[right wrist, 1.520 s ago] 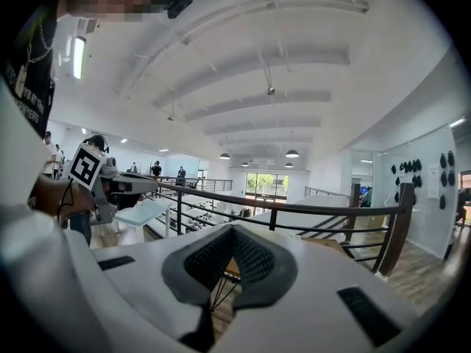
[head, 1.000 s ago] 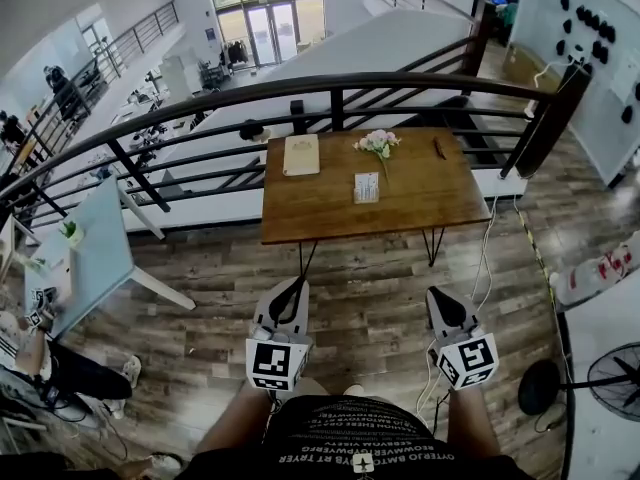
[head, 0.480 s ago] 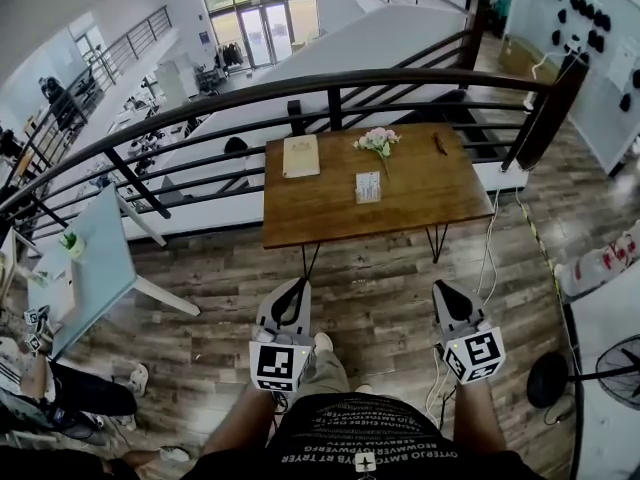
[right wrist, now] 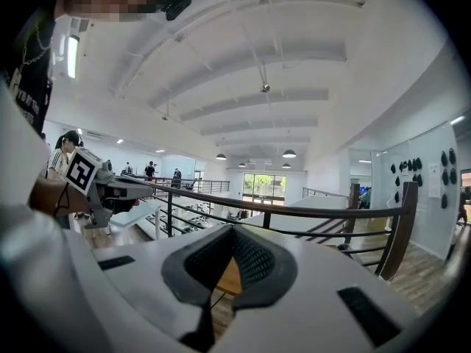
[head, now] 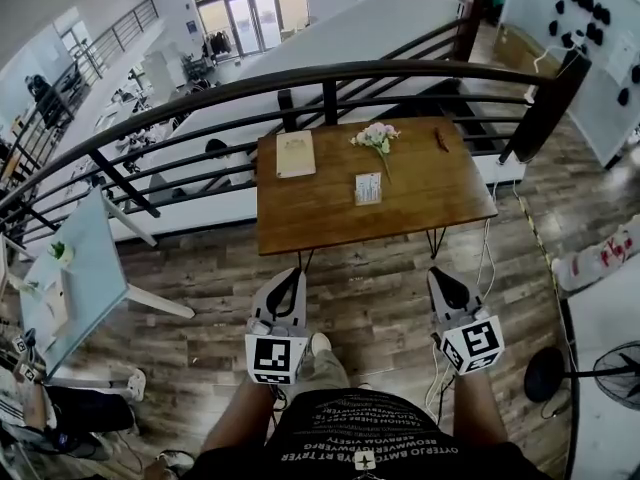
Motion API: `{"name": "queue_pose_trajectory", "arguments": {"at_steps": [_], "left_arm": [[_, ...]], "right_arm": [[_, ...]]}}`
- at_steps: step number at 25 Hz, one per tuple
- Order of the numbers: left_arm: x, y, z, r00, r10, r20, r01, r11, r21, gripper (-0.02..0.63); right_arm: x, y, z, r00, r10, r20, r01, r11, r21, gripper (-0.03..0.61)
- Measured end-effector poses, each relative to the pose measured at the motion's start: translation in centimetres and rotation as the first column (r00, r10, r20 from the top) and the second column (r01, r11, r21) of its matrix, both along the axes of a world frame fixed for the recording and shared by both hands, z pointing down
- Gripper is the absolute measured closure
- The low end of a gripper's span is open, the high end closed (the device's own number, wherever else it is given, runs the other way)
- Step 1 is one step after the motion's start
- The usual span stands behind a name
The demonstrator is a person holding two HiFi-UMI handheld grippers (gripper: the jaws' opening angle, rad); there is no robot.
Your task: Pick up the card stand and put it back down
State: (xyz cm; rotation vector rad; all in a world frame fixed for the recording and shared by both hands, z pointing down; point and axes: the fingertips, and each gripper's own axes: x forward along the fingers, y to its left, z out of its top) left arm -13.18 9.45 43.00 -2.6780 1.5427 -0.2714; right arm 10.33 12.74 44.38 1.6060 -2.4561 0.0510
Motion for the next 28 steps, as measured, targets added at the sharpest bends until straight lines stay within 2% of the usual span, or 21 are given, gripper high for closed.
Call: {"name": "queue_pose_trajectory", "arguments": {"at_steps": [11, 28], "left_arm": [[0.4, -7.9, 1.0, 0.999, 0.041, -0.011, -0.041, 0.998, -0.038, 0.591], [-1.8, -18.2, 0.7, 0.99, 0.136, -0.041, -0.137, 0.99, -0.021, 0.591]], "right_arm": [[-0.9, -7.4, 0.9, 1.0, 0.016, -0.006, -0.016, 0.999, -0.045, 0.563], [-4.0, -15.6, 0.0, 0.994, 0.098, -0.043, -0.101, 0.993, -0.055, 0.564]]}}
